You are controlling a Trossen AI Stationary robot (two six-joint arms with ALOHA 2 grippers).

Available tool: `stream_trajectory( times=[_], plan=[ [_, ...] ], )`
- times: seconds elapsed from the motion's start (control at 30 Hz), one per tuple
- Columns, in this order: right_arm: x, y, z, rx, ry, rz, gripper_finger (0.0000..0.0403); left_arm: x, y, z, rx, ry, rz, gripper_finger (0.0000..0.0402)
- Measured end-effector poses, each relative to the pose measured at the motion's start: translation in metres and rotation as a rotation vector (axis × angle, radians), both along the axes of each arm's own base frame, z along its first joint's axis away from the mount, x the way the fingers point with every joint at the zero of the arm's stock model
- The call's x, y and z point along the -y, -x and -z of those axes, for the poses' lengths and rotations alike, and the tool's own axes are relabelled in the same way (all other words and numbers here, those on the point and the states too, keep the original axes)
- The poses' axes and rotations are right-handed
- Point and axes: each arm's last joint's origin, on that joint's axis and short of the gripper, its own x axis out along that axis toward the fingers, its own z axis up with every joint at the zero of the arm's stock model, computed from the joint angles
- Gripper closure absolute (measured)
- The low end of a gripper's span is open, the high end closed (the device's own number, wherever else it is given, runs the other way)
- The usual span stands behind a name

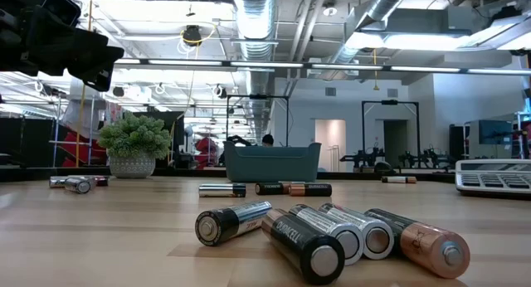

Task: Sort batteries
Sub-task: Put the silver battery into the green bin, then put the black battery into the blue bin

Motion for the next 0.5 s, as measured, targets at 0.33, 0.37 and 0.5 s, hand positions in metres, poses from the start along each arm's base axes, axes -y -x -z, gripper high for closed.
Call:
stream_trajectory(
  times=[0.33, 0.37, 0.5],
  plan=[
    [0.006, 0.004, -0.025, 0.039, -0.075, 0.008, 0.0194, 0.0, 0.0, 0.0, 0.0, 0.0, 0.0, 0.0274],
    [0.008, 0.005, -0.03, 0.043, -0.083, 0.008, 0.0192, 0.0, 0.0, 0.0, 0.0, 0.0, 0.0, 0.0274],
    [0.018, 0.01, -0.048, 0.053, -0.096, 0.009, 0.0194, 0.0, 0.0, 0.0, 0.0, 0.0, 0.0, 0.0274]
  ],
)
